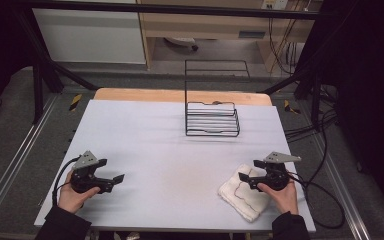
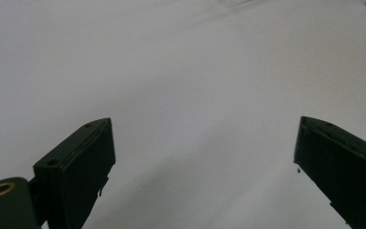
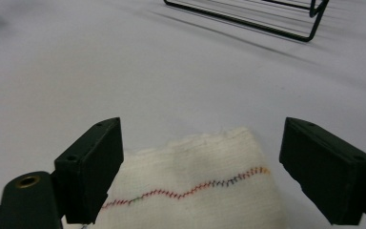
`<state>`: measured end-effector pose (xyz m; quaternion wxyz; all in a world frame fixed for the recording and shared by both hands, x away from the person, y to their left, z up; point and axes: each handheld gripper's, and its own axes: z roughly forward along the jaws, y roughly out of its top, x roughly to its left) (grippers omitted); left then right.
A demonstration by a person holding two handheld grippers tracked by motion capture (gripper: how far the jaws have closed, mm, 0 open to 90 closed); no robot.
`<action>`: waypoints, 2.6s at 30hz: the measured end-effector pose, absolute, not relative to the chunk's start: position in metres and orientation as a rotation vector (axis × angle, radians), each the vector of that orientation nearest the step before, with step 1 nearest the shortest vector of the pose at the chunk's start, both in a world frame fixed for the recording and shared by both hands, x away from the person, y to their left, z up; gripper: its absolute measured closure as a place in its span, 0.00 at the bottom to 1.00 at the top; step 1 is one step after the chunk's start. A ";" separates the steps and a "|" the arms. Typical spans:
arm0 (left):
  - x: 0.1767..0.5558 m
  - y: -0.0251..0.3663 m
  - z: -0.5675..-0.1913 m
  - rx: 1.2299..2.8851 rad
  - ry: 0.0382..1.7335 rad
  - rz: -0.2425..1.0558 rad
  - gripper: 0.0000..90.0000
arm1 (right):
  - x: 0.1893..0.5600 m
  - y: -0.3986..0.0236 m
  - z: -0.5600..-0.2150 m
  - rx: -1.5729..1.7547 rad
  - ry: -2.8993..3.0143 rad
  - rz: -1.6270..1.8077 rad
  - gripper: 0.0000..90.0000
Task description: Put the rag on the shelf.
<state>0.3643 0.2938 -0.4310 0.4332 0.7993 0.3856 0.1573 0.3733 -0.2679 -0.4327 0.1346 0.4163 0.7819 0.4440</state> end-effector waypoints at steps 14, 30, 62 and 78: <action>0.364 0.293 -0.431 1.994 0.966 0.391 0.08 | 0.399 -0.269 -0.449 1.305 2.297 1.105 0.56; 0.365 0.294 -0.432 1.996 0.973 0.399 0.09 | 0.401 -0.269 -0.453 1.370 2.361 1.169 0.85; 0.365 0.295 -0.431 1.998 0.979 0.416 0.10 | 0.421 -0.158 -0.438 0.862 2.530 1.238 0.93; 0.362 0.278 -0.428 1.999 0.991 0.407 0.10 | 0.423 -0.181 -0.424 1.027 2.337 1.281 0.38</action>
